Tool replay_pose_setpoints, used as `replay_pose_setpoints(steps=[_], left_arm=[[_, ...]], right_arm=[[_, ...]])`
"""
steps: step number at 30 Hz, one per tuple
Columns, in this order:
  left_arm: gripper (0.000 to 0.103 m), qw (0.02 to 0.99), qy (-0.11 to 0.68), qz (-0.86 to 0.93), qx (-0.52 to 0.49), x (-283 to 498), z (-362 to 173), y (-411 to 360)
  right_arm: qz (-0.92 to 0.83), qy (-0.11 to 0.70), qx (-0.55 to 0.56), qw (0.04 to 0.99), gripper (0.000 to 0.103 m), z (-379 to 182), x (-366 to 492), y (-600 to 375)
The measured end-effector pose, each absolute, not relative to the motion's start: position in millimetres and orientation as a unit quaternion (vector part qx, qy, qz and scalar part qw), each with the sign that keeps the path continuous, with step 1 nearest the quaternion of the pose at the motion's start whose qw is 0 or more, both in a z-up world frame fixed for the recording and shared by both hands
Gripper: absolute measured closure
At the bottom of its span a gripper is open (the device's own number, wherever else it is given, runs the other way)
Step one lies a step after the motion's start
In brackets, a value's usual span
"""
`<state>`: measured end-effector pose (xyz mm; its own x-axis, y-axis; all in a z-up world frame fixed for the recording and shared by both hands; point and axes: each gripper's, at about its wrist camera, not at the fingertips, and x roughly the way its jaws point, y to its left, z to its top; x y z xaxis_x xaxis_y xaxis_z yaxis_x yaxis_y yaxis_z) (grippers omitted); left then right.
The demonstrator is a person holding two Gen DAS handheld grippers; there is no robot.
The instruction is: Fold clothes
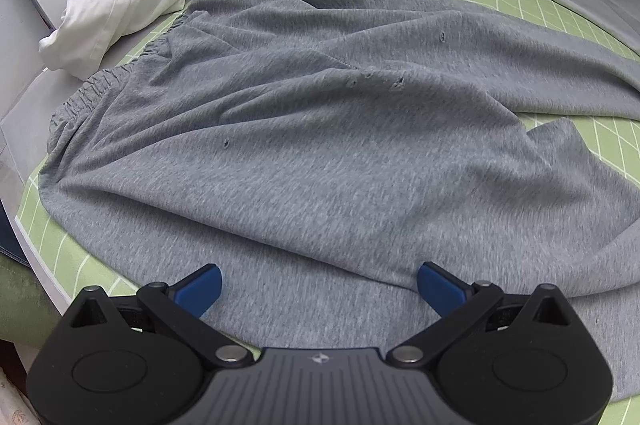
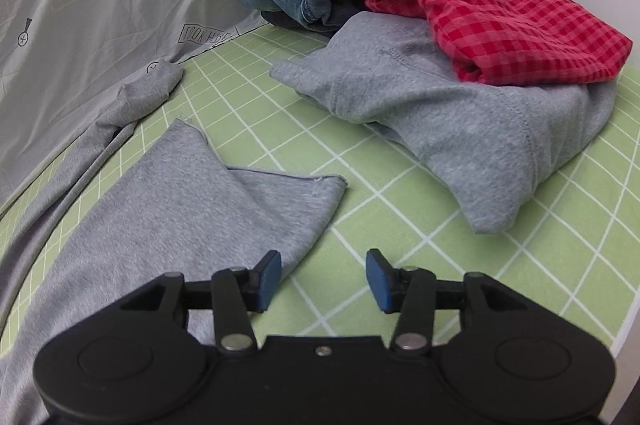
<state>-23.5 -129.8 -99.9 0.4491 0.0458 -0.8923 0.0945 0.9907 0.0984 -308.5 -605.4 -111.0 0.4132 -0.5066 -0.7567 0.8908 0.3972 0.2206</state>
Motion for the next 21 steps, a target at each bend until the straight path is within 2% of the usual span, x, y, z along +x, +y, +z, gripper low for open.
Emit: replay_pose_setpoints(steps=[5,7,8,21], left_arm=[[0.0,0.848,0.526,-0.014,0.065,-23,-100,-130],[0.0,0.847,0.526,-0.016,0.066,-23,-100,-129],[0.0,0.847,0.527,-0.017,0.068,-22,-100,-130],[0.0,0.841,0.537,-0.021,0.062,-20,-100,-129]], right_arm=[[-0.453,0.321,0.287,0.781,0.057,-112,-290,-608],[-0.453,0.327,0.266,0.786,0.074,-113,-289,-604],[-0.452,0.326,0.258,0.789,0.102,-114,-291,-602],[-0.508,0.334,0.249,0.754,0.103,-111,-369,-585]])
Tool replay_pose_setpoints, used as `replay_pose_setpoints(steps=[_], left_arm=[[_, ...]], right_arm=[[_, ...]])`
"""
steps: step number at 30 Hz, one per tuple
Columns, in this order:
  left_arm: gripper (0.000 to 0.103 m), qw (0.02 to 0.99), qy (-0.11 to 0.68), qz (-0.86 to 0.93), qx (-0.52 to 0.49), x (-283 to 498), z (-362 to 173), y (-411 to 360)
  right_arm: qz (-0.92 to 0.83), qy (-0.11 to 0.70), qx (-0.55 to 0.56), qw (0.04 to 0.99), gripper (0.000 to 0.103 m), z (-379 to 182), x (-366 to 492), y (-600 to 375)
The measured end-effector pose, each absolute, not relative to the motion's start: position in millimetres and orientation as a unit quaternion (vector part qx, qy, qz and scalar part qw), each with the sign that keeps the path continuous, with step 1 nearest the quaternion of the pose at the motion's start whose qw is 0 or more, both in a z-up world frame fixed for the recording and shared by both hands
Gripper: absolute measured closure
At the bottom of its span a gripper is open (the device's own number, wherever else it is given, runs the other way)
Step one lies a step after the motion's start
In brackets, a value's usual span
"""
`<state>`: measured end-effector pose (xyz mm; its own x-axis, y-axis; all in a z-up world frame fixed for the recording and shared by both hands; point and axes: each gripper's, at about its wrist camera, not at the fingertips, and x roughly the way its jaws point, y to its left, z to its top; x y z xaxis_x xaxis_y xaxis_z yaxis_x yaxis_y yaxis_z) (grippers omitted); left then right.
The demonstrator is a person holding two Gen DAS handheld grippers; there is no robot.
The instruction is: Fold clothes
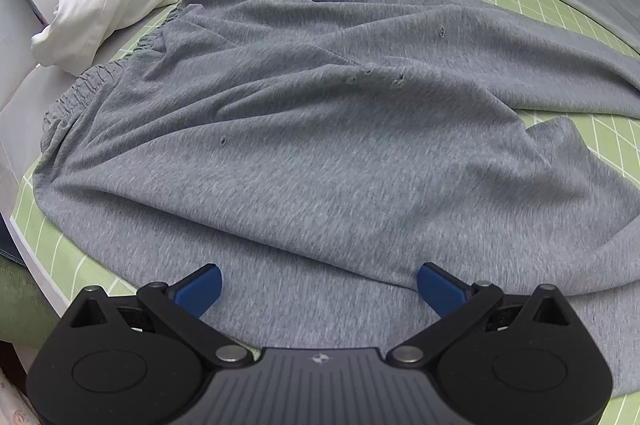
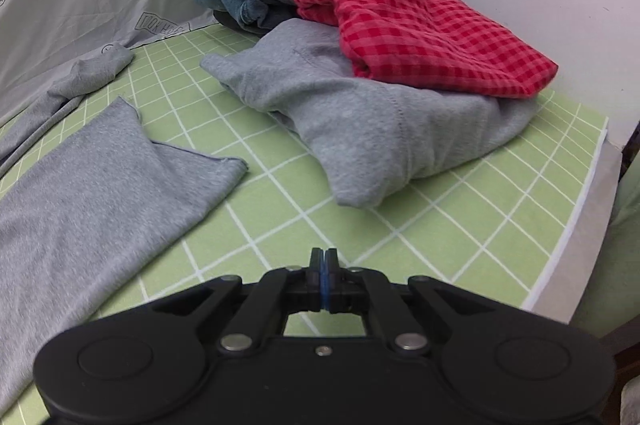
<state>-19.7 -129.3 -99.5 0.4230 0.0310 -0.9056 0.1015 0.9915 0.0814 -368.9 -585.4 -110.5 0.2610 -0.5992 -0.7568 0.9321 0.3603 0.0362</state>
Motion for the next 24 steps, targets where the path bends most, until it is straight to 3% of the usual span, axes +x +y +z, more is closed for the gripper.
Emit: replay_pose_setpoints(steps=[2,5,8,11,14,16,18,20,24], left_arm=[[0.0,0.843,0.535,-0.02,0.06,-20,-100,-130],[0.0,0.841,0.537,-0.018,0.062,-19,-99,-131],[0.0,0.841,0.537,-0.019,0.067,-19,-99,-132],[0.0,0.842,0.535,-0.02,0.068,-20,-99,-132],[0.0,0.843,0.534,-0.019,0.064,-20,-99,-131],[0.0,0.842,0.535,-0.018,0.061,-20,-99,-131],[0.0,0.842,0.535,-0.018,0.062,-20,-99,-132],[0.0,0.842,0.535,-0.018,0.064,-20,-99,-133],[0.0,0.841,0.536,-0.02,0.07,-18,-99,-134]], right_arm=[[-0.496,0.319,0.283,0.756,0.096,-110,-374,-589],[-0.477,0.306,0.294,0.77,0.064,-110,-359,-591],[-0.452,0.302,0.29,0.787,0.052,-109,-336,-592],[-0.447,0.303,0.285,0.792,0.026,-111,-318,-598],[-0.447,0.305,0.278,0.794,0.024,-114,-302,-603],[-0.444,0.311,0.263,0.798,0.029,-115,-295,-605],[-0.446,0.325,0.231,0.801,0.073,-114,-290,-605],[-0.438,0.336,0.209,0.807,0.102,-114,-290,-604],[-0.441,0.345,0.193,0.806,0.102,-113,-299,-597]])
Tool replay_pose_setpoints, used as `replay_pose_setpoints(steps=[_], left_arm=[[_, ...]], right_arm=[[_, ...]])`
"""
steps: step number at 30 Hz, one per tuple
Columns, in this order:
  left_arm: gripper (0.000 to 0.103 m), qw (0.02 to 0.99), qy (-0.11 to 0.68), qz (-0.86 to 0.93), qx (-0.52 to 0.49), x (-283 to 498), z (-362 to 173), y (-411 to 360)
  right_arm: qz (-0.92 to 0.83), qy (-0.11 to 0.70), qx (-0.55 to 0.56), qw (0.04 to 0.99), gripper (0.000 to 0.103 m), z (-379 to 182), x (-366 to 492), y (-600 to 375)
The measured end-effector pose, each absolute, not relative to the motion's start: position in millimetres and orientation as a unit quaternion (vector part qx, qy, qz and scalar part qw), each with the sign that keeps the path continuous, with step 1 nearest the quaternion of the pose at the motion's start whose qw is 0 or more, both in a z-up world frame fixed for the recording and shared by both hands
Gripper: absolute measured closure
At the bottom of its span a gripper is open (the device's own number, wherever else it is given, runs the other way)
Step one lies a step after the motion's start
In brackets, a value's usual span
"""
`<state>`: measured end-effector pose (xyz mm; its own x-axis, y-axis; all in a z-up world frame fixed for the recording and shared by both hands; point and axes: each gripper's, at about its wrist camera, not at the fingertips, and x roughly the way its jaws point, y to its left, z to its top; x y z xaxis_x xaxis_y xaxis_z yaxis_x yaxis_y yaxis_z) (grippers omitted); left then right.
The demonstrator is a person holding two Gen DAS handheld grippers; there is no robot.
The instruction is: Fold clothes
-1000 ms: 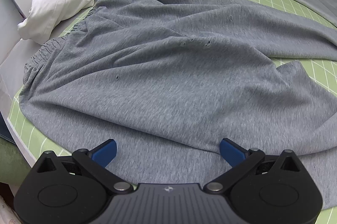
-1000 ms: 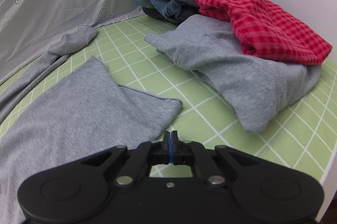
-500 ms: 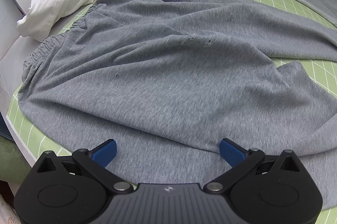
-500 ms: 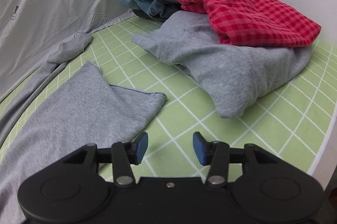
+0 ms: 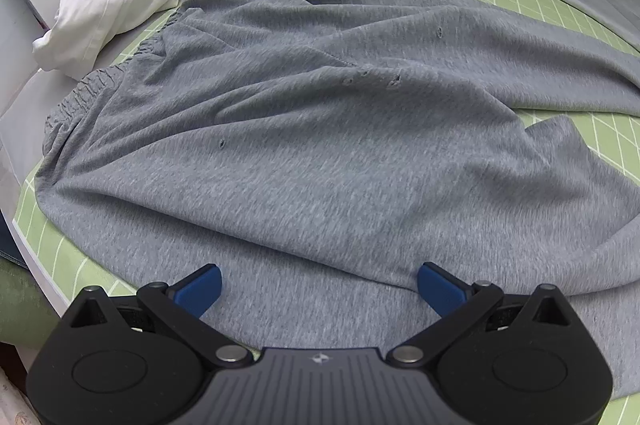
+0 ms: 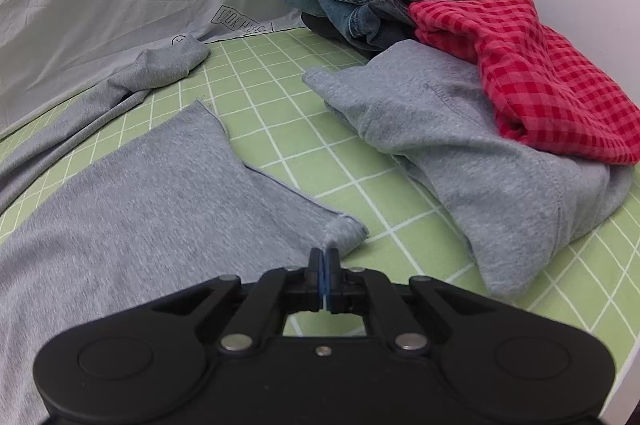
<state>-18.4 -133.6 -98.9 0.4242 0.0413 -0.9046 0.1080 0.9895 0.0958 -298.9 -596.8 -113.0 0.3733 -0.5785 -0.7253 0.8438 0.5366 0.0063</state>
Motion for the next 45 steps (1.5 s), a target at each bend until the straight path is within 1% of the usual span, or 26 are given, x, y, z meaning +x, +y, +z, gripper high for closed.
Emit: replay_pose_setpoints(steps=[9,13,20,22,23,24,26,30,34,36,38,40,41,45], left_arm=[[0.0,0.828,0.555,-0.041,0.069,-16,-99,-137],[0.0,0.831,0.55,-0.043,0.076,-19,-93,-140],[0.0,0.832,0.547,-0.045,0.077,-20,-89,-143],[0.0,0.831,0.548,-0.048,0.08,-25,-90,-145],[0.0,0.831,0.549,-0.052,0.077,-28,-90,-145],[0.0,0.829,0.551,-0.055,0.072,-31,-91,-145],[0.0,0.826,0.556,-0.057,0.065,-37,-92,-143],[0.002,0.826,0.558,-0.06,0.059,-52,-93,-139],[0.013,0.83,0.55,-0.062,0.068,-64,-93,-140],[0.021,0.835,0.539,-0.074,0.083,-69,-90,-145],[0.032,0.84,0.526,-0.09,0.099,-75,-86,-151],[0.037,0.844,0.513,-0.111,0.109,-80,-83,-158],[0.038,0.846,0.507,-0.121,0.114,-83,-82,-162],[0.038,0.846,0.495,-0.147,0.137,-90,-86,-178]], right_arm=[[-0.506,0.377,0.16,0.759,0.102,-112,-367,-565],[-0.522,0.388,0.162,0.742,0.102,-112,-390,-560],[-0.525,0.413,0.147,0.729,0.1,-111,-380,-559],[-0.524,0.415,0.148,0.729,0.094,-110,-377,-558],[-0.523,0.414,0.146,0.73,0.088,-109,-375,-558],[-0.521,0.411,0.146,0.734,0.079,-108,-374,-556],[-0.517,0.403,0.148,0.741,0.07,-106,-372,-554],[-0.509,0.391,0.139,0.754,0.059,-100,-368,-543],[-0.495,0.386,0.116,0.77,0.056,-95,-360,-527],[-0.471,0.383,0.103,0.788,0.056,-93,-353,-517],[-0.434,0.38,0.101,0.811,0.056,-91,-346,-507],[-0.39,0.379,0.109,0.832,0.057,-91,-339,-497],[-0.371,0.382,0.11,0.839,0.059,-93,-334,-492],[-0.321,0.403,0.098,0.851,0.059,-102,-318,-471]])
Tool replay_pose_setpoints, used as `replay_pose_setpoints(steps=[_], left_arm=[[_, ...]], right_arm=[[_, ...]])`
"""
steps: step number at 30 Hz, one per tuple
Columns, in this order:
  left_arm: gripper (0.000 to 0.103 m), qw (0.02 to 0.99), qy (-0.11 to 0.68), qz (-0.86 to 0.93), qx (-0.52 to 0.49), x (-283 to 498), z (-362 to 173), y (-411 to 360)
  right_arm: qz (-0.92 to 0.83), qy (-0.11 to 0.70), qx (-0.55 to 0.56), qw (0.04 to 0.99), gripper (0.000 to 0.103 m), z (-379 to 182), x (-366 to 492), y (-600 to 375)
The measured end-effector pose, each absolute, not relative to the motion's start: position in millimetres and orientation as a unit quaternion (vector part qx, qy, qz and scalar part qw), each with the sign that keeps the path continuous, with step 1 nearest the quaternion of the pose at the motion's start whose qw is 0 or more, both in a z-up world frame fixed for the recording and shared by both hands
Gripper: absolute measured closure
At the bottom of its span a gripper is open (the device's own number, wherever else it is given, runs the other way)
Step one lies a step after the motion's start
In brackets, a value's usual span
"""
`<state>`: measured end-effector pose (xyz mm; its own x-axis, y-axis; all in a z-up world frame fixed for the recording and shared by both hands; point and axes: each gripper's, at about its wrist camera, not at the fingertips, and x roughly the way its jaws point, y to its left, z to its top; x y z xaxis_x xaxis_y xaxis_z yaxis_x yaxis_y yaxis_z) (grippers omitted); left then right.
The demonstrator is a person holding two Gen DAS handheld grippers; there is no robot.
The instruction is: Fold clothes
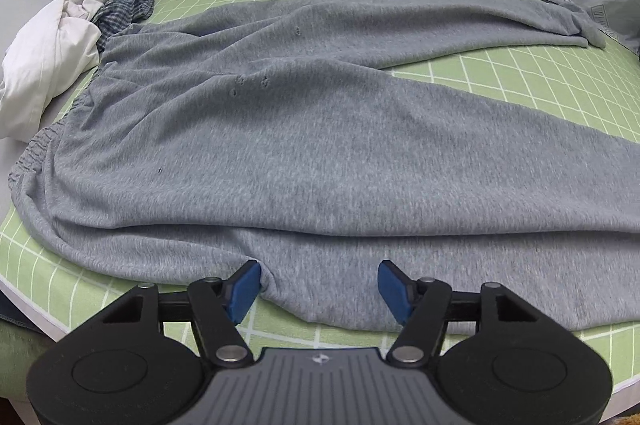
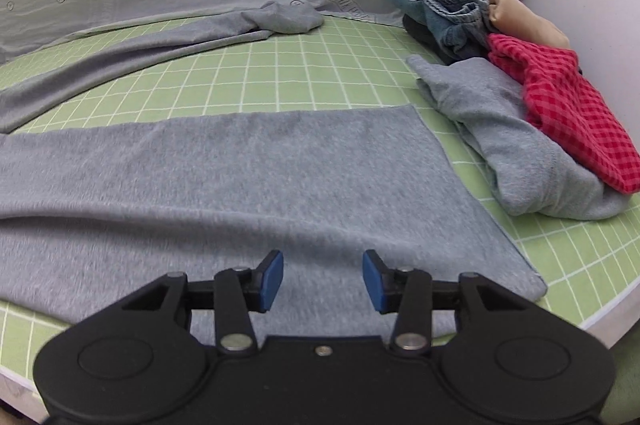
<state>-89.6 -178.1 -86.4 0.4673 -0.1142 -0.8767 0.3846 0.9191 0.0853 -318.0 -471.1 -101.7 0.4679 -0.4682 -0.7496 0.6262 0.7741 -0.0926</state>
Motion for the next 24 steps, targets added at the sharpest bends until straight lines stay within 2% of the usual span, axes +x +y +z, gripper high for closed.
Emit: replay_pose_setpoints(steps=[4,6,7,9,10,19,24], left_arm=[[0.038,0.844,0.491,-0.159,0.147,-97,-94,-185],[0.049,0.847,0.486,-0.163,0.139,-101,-95,-183],[0.059,0.849,0.484,-0.162,0.137,-104,-95,-181],[0.091,0.852,0.48,-0.162,0.132,-109,-94,-178],[0.101,0.851,0.482,-0.165,0.127,-110,-94,-176],[0.101,0.849,0.496,-0.149,0.107,-129,-91,-162],[0.101,0.846,0.503,-0.142,0.103,-142,-89,-152]], right_arm=[[-0.308,0.413,0.101,0.851,0.057,-108,-315,-464],[-0.306,0.413,0.108,0.851,0.057,-109,-318,-465],[-0.305,0.412,0.116,0.851,0.057,-109,-320,-466],[-0.304,0.41,0.132,0.85,0.057,-110,-325,-467],[-0.302,0.41,0.137,0.85,0.057,-110,-328,-468],[-0.303,0.422,0.137,0.843,0.053,-110,-345,-467],[-0.305,0.435,0.139,0.836,0.044,-109,-354,-472]])
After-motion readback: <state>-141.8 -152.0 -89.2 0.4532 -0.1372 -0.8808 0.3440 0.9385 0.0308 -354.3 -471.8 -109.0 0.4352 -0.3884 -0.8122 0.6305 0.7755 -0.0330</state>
